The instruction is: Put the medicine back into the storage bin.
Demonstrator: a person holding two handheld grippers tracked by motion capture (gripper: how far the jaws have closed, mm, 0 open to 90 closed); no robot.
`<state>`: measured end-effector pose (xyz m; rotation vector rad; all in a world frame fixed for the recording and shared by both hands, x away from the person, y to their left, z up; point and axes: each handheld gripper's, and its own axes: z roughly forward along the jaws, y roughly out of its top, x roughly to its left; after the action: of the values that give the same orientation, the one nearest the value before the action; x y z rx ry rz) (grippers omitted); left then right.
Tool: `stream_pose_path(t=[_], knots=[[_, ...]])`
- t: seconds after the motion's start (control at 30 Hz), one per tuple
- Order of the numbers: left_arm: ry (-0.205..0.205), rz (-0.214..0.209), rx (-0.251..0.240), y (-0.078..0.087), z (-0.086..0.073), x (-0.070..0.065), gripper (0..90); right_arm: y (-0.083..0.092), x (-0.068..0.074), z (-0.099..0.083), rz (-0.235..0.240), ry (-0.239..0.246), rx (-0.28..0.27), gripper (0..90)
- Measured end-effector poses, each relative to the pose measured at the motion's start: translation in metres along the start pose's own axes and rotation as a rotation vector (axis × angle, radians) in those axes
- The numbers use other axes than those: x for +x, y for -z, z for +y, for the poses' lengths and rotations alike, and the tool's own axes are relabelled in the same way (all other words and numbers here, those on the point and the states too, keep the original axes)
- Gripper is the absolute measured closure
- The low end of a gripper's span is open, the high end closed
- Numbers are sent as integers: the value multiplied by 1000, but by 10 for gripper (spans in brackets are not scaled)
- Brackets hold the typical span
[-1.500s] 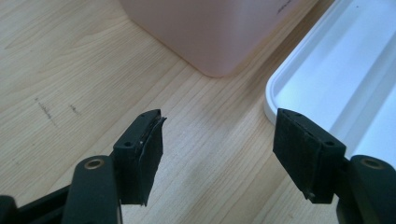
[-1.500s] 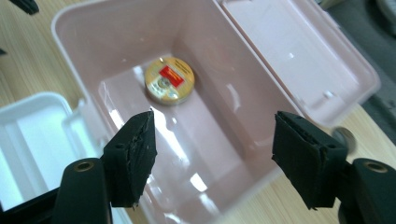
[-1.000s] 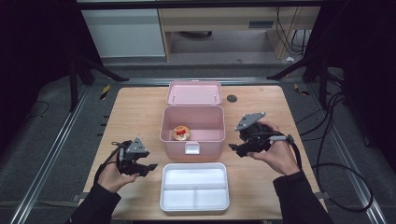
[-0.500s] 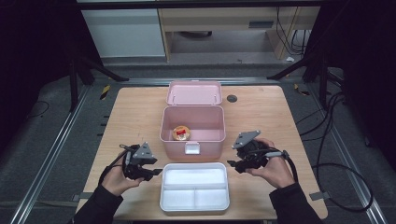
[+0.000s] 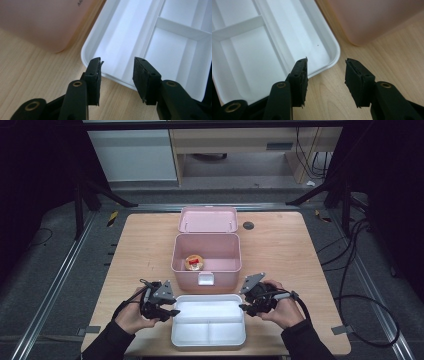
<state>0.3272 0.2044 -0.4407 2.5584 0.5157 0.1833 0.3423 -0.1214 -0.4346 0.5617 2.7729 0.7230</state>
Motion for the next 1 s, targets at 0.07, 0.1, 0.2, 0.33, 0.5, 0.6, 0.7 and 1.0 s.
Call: stream_pose_path(t=[0.07,0.1,0.2,0.33,0.5,0.6,0.7,1.0], knots=[[-10,-8,10,-2,1,-2,615,-2,4,0,17,14,2,580],[-14,-18,16,-4,2,-3,629,-2,7,0,24,22,5,598],[-38,-36,45,-9,4,-8,644,-6,12,-1,37,45,18,644],[-62,-47,76,-16,7,-11,651,-11,16,0,56,57,35,690],[-94,-52,124,-26,10,-13,666,-19,21,2,95,84,62,733],[-107,-56,145,-30,12,-14,683,-24,24,2,113,99,83,756],[-122,-60,172,-34,13,-15,695,-28,25,3,133,110,97,776],[-141,-68,194,-40,12,-14,711,-45,29,13,162,164,201,828]])
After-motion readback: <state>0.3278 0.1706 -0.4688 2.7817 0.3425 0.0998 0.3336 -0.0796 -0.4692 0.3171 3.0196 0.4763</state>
